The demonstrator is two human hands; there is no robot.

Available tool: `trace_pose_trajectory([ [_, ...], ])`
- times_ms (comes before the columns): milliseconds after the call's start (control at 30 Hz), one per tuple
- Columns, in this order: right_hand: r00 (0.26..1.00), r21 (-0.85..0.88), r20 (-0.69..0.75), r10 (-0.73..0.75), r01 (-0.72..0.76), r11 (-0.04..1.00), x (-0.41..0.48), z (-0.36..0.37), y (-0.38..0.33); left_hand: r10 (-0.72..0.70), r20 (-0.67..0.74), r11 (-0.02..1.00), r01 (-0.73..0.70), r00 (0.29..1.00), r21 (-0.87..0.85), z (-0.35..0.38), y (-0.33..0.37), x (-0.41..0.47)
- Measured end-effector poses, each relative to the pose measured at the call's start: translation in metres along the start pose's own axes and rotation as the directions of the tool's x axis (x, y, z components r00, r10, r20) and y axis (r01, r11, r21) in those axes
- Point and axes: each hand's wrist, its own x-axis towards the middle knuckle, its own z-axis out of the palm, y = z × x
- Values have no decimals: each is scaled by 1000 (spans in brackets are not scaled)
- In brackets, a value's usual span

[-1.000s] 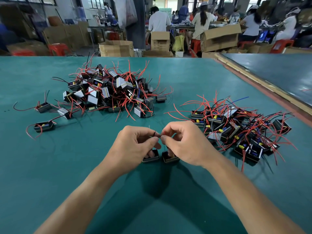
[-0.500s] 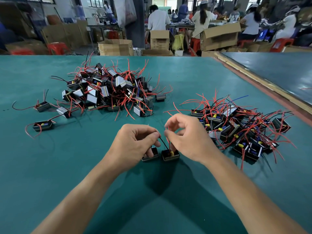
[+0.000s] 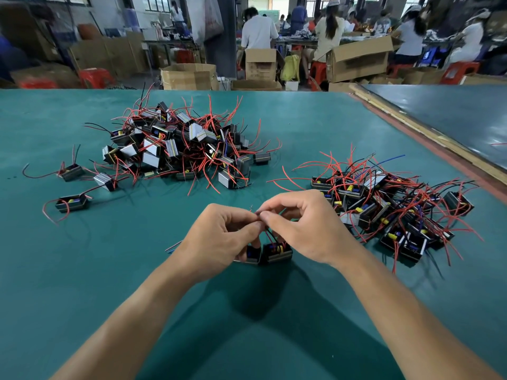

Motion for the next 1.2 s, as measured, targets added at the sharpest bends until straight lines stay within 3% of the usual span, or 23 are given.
trace_pose_trajectory([
  [167,1000,31,4,1,-1,1000,0,-2,-2,17,19,999,-18,1000,49,-1,-1,0],
  [333,993,143,46,105,-111,984,0,-7,0,17,-11,1000,-16,1000,10,-3,-2,1],
  [533,986,6,131,98,-100,995,1,-7,6,-36,-22,999,36,999,-18,0,-1,1],
  [700,988,31,109,109,-113,993,2,-8,9,-53,-78,998,50,996,-33,0,-1,2],
  [867,987,16,133,94,-97,995,0,-5,8,-16,-3,999,17,1000,34,0,0,0],
  [1200,991,62,104,89,-96,994,1,-7,5,-14,-24,994,16,1000,110,-1,-2,2],
])
